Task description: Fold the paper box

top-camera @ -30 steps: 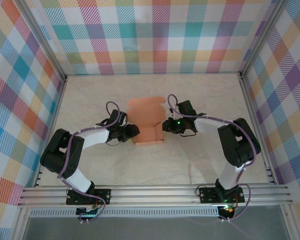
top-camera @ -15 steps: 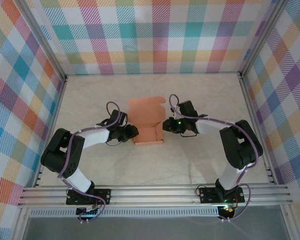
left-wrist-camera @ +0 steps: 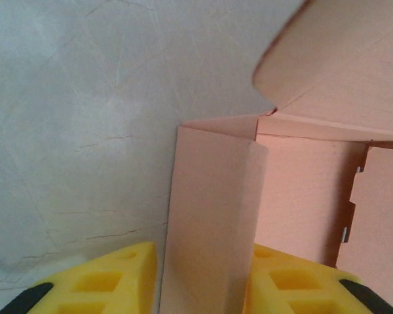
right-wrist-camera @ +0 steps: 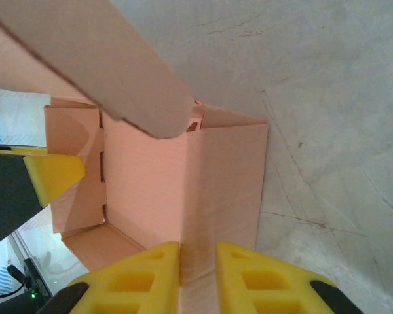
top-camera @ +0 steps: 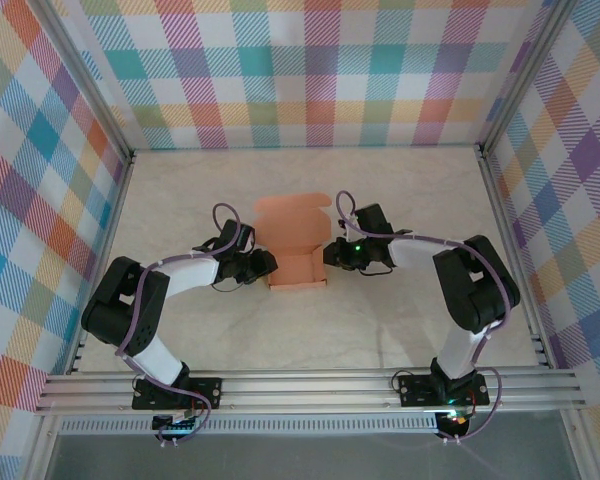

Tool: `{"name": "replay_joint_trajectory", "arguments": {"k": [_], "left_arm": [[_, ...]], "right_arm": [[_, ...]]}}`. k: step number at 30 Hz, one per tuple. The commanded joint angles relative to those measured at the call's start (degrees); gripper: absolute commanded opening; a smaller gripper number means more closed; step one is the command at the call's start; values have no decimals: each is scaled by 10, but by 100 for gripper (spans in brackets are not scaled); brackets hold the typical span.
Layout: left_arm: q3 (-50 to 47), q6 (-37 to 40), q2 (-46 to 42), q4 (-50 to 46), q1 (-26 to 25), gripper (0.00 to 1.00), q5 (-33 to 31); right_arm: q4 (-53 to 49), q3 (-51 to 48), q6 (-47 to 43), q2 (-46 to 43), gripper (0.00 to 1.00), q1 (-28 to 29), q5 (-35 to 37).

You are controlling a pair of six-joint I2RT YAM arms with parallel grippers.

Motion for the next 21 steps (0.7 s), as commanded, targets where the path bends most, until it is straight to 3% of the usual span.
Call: {"name": "replay_joint_trajectory", "arguments": {"k": [1,10,21], "left_arm": [[7,8,7,-3,-4,35,-6],[5,8,9,-1,-4,35,-5],[3,8,15,4,-5,35,1]], "right_arm": [[-1,7,5,17,21,-4,-12],[-67,26,-18,23,15,3,29],[-163,80,-36,45,18,45,117]]}}
